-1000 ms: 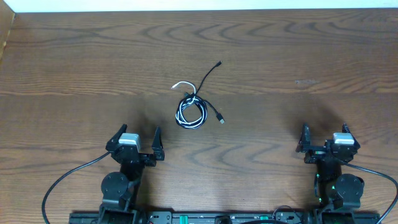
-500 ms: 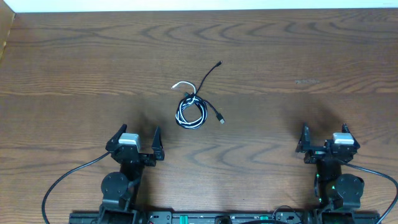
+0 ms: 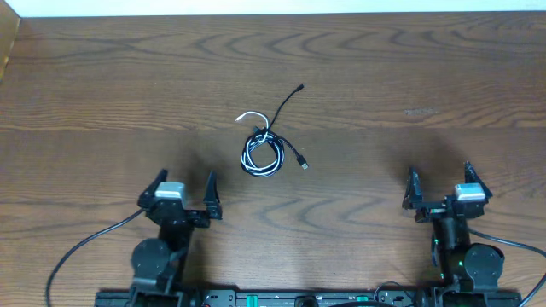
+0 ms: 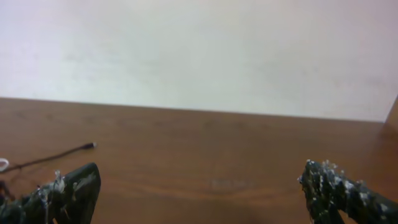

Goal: Untangle cables

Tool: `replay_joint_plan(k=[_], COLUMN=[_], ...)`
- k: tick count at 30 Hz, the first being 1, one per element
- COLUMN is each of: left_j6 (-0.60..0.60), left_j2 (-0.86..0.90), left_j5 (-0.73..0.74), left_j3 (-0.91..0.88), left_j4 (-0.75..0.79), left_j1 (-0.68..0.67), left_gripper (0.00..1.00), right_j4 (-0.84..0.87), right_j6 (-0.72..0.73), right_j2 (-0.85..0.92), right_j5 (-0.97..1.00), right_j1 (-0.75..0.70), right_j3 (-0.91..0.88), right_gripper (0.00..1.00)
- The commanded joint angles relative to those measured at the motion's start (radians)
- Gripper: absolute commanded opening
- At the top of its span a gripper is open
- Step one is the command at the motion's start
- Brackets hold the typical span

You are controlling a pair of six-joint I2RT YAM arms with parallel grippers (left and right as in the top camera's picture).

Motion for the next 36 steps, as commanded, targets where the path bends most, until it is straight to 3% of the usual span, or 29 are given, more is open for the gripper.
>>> replay_joint_plan(k=[1,9,14,22,25,27,33,36], left_j6=[0.003,0.002,-0.005,-0.183,-0.249,-0.25,-0.248,-0.24], left_j2=[0.027,0.18,0.288,0.436,0.52,0.641,0.905,1.024], left_j5=[-0.015,-0.008,0.073,0.079,0.093,0.159,0.236,0.236], left_j3=[0.12,0.367,0.472,0.628,0.727,0.882,1.23,1.347], left_j4=[0.01,0.01,0.01,-0.032,-0.142,-0.299,-0.713,-0.912], left_j1=[-0.002,-0.002,-0.002,-0.002,-0.002,-0.002,-0.002,-0.002], left_gripper=[0.98,0.97,0.98,0.98,0.98,0.98,0.98,0.98], right_j4=[0.022,0.095,0.22,0.429,0.55,0.631,0.593,0.467], right_j6=[0.014,0.022,0.056,0.055,0.055,0.055,0.063,0.102], right_j2=[-0.004,-0.004,0.0,0.064,0.119,0.202,0.406,0.506], right_j5=[-0.024,-0.04,-0.047,-0.028,0.002,0.002,-0.158,-0.265], right_j1=[0.004,0.004,0.004,-0.001,-0.011,-0.026,-0.029,-0.029], right_j3=[0.04,0.092,0.097,0.1,0.106,0.153,0.339,0.454], right_gripper=[0.99,0.99,0.99,0.99,0.99,0.99,0.99,0.99])
